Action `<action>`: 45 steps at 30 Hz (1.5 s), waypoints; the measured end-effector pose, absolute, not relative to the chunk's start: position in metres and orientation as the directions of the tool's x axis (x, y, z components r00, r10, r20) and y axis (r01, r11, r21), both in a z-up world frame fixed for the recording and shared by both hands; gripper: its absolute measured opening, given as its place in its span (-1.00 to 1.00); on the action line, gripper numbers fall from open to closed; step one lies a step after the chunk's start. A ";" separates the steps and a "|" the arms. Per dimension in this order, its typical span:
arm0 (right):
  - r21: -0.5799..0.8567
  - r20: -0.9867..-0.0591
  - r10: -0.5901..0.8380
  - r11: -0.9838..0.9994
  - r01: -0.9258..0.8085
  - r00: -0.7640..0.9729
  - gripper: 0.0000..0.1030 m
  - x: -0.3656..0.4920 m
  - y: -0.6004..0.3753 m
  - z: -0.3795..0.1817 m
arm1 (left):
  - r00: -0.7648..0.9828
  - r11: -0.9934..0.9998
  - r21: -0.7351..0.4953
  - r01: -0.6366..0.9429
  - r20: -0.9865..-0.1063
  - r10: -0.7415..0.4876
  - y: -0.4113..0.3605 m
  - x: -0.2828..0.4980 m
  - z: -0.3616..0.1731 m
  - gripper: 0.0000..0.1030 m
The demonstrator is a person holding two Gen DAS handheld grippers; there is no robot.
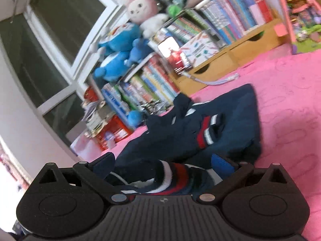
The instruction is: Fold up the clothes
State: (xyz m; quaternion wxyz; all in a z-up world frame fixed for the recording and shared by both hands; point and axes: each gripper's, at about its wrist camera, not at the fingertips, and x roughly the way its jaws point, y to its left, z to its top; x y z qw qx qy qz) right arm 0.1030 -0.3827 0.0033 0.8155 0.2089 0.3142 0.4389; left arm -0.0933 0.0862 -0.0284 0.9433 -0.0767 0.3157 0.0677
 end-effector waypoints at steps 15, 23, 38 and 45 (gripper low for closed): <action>0.208 -0.302 0.856 0.489 -0.847 0.420 0.42 0.002 -0.314 0.033 | 0.797 0.979 -0.092 -0.180 -0.598 0.090 0.084 -0.093 -0.030 1.00; 0.101 -0.542 0.755 0.494 -0.864 0.368 0.38 -0.007 -0.218 -0.003 | 0.795 0.978 -0.085 -0.188 -0.598 0.101 0.082 -0.094 -0.030 1.00; 0.008 -0.549 0.689 0.570 -0.821 0.473 0.48 0.006 -0.169 -0.032 | 0.889 0.982 -0.186 -0.041 -0.455 -0.049 0.067 -0.135 0.009 0.98; 0.043 -0.556 0.687 0.587 -0.808 0.469 0.50 0.011 -0.168 -0.032 | 0.925 0.935 -0.346 0.075 -0.326 -0.195 0.084 -0.147 0.042 1.00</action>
